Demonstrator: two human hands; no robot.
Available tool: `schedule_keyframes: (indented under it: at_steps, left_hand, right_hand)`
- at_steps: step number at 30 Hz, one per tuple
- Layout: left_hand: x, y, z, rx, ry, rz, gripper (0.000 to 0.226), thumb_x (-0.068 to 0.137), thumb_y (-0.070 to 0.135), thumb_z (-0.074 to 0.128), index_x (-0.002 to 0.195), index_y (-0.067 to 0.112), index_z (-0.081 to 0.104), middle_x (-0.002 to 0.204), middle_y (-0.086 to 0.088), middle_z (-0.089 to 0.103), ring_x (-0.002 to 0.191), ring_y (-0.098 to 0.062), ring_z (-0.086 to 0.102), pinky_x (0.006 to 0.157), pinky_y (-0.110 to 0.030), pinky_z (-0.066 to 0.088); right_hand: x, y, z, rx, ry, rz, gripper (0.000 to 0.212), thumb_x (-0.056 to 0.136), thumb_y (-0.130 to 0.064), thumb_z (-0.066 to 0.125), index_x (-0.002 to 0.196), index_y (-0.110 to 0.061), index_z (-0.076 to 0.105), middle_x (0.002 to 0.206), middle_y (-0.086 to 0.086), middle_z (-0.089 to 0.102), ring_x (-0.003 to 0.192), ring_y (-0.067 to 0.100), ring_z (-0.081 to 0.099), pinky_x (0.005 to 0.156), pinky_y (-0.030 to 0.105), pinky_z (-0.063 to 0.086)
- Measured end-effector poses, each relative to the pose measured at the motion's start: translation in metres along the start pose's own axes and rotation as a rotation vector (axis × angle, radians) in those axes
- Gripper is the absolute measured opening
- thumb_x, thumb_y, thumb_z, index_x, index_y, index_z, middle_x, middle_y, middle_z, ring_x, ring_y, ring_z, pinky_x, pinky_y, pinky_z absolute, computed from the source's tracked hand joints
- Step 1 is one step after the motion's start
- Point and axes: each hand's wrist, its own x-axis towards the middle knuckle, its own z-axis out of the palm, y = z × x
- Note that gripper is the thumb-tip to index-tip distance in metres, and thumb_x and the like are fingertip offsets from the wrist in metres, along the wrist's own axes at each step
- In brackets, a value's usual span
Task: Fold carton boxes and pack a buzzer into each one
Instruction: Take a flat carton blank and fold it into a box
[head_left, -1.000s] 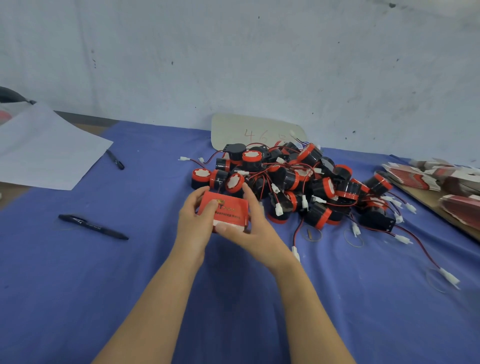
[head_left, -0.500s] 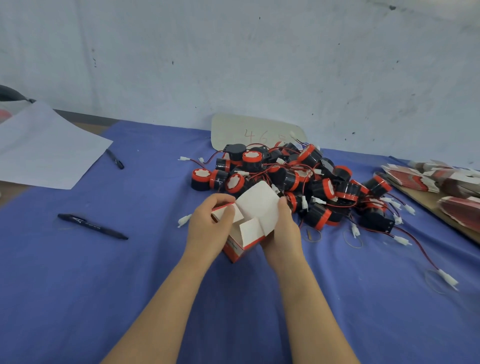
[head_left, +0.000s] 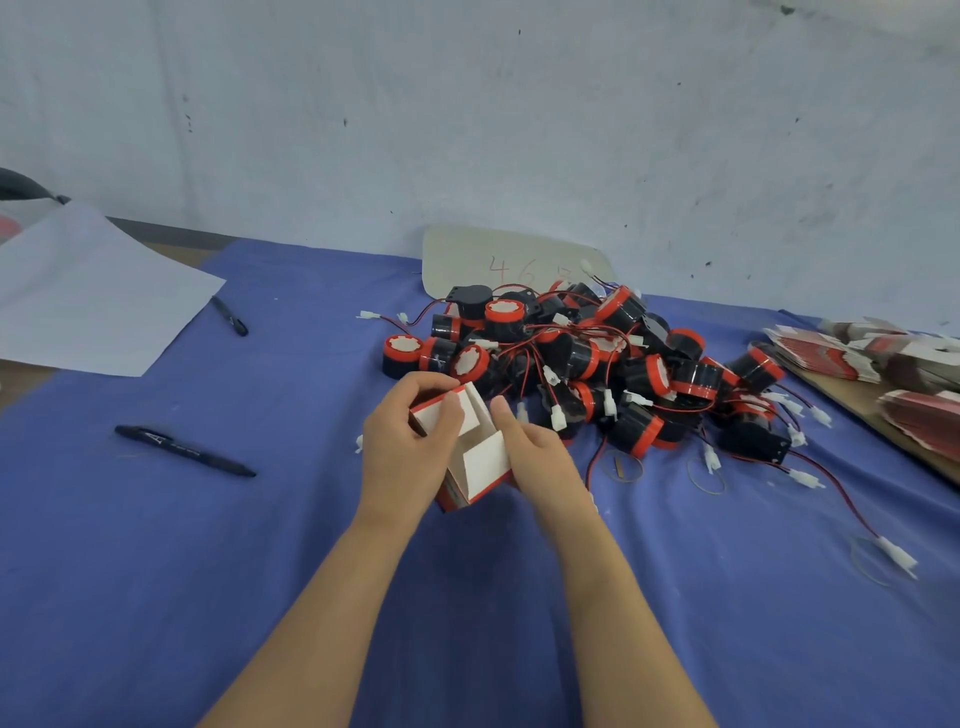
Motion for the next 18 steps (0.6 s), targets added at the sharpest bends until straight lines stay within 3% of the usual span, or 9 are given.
schedule_keyframes:
  at_steps: [2,5,11,13,16,18]
  left_hand:
    - [0.000,0.001,-0.001,0.005,-0.003,0.006,0.012,0.090,0.011,0.060,0.092,0.023,0.064,0.089,0.014,0.066,0.081,0.000,0.062,0.058,-0.009,0.046]
    - [0.001,0.000,-0.002,0.032,-0.015,0.019,0.009,0.090,0.013,0.061,0.093,0.021,0.064,0.090,0.013,0.066,0.084,-0.002,0.063,0.058,-0.010,0.047]
    - [0.000,-0.002,0.000,0.134,-0.006,0.013,0.005,0.090,0.016,0.061,0.092,0.020,0.063,0.090,0.009,0.066,0.082,-0.010,0.062,0.058,-0.007,0.045]
    - [0.001,-0.004,0.000,0.181,0.001,-0.002,0.006,0.090,0.016,0.060,0.089,0.022,0.063,0.088,0.012,0.065,0.081,-0.008,0.061,0.057,-0.007,0.044]
    - [0.002,-0.010,-0.002,0.241,0.023,-0.048,0.009,0.088,0.016,0.061,0.084,0.023,0.062,0.085,0.013,0.064,0.080,-0.006,0.060,0.058,-0.009,0.041]
    - [0.002,-0.013,-0.003,0.261,0.036,-0.060,0.008,0.087,0.016,0.061,0.083,0.022,0.062,0.084,0.012,0.063,0.079,-0.006,0.059,0.058,-0.010,0.040]
  right_hand:
    - [-0.002,-0.001,0.000,0.151,-0.124,0.066,0.046,0.090,-0.053,0.052,0.076,-0.012,0.066,0.069,0.004,0.062,0.068,0.015,0.057,0.071,0.029,0.052]
    - [-0.004,0.000,-0.004,0.247,-0.182,0.058,0.040,0.092,-0.047,0.054,0.083,-0.013,0.073,0.079,0.006,0.069,0.076,0.017,0.064,0.081,0.033,0.054]
    - [-0.006,0.000,-0.006,0.027,-0.055,-0.096,0.034,0.094,-0.043,0.054,0.086,-0.017,0.074,0.085,0.016,0.069,0.076,0.021,0.059,0.074,0.034,0.048]
    - [-0.004,0.000,-0.005,-0.009,0.020,-0.150,0.029,0.094,-0.037,0.057,0.084,-0.015,0.072,0.081,0.017,0.066,0.071,0.017,0.056,0.066,0.027,0.045]
    - [0.000,0.001,-0.008,0.021,0.205,-0.186,0.014,0.093,-0.027,0.060,0.082,-0.023,0.067,0.080,-0.002,0.068,0.073,0.009,0.058,0.060,0.014,0.045]
    - [0.003,0.004,-0.010,-0.015,0.267,-0.208,0.014,0.094,-0.024,0.058,0.084,-0.024,0.067,0.082,-0.007,0.066,0.074,0.007,0.057,0.064,0.017,0.043]
